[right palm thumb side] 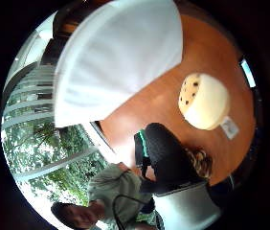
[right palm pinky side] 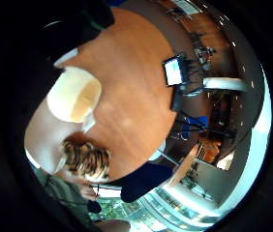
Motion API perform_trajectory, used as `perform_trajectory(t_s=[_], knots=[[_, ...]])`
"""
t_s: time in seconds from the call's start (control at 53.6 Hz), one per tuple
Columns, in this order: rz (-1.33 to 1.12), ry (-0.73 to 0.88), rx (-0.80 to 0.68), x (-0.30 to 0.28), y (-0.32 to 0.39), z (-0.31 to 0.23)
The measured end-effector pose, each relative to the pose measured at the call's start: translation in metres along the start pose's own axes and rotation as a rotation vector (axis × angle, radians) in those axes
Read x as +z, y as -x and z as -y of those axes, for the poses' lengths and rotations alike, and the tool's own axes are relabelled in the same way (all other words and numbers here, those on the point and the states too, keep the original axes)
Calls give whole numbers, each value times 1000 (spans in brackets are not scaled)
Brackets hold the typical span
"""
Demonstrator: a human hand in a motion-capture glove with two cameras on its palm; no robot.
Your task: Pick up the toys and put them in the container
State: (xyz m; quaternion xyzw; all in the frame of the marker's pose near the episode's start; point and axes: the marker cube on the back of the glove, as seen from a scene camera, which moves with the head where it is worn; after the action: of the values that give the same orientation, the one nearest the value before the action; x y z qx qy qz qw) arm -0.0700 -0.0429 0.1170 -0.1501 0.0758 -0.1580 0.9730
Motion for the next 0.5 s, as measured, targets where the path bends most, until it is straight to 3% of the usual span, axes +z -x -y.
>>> perform_trajectory(t_s=[0.093, 0.186, 0.354, 0.448, 0.504], knots=[[-57, 103, -144, 68, 11, 9], [176, 81, 68, 106, 81, 45], [261, 3, 59, 100, 85, 57], [347, -81, 4, 87, 38, 45], [374, -87, 9, 94, 64, 52]])
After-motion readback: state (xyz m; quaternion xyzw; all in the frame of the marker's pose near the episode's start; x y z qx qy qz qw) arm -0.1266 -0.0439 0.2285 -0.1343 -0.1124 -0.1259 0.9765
